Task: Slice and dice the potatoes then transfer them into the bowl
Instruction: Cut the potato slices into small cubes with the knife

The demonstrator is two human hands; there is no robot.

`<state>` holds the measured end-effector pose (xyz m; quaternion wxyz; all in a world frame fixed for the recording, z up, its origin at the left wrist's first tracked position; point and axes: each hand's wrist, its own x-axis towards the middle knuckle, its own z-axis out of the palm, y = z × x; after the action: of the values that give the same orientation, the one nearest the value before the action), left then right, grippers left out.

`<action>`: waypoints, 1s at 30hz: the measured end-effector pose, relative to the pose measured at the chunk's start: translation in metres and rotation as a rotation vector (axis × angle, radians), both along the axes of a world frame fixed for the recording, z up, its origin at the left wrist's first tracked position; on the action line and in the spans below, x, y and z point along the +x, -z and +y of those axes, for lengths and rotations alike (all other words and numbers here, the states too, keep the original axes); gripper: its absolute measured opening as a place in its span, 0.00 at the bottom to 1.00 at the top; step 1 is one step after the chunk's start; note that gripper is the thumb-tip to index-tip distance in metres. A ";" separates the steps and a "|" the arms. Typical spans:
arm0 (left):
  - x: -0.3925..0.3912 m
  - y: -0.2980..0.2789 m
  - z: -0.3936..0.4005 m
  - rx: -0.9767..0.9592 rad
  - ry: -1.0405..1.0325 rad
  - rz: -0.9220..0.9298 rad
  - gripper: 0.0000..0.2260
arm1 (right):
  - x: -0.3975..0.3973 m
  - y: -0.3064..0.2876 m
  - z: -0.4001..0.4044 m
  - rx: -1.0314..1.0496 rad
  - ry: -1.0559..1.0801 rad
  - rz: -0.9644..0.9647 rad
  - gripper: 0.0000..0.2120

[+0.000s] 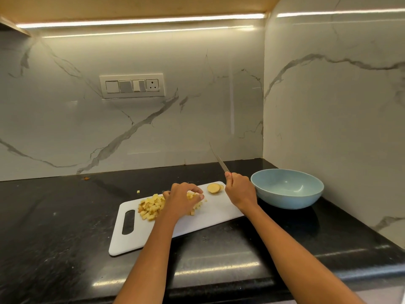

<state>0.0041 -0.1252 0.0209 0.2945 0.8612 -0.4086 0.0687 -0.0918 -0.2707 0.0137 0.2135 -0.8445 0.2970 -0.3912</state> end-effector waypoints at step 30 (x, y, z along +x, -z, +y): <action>0.017 0.007 -0.075 0.086 0.123 0.033 0.22 | 0.019 -0.005 -0.017 -0.048 -0.088 -0.159 0.17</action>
<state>0.0209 -0.1998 0.0142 0.2677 0.8473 -0.4584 0.0185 -0.0729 -0.2873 0.0190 0.2329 -0.8278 0.2323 -0.4545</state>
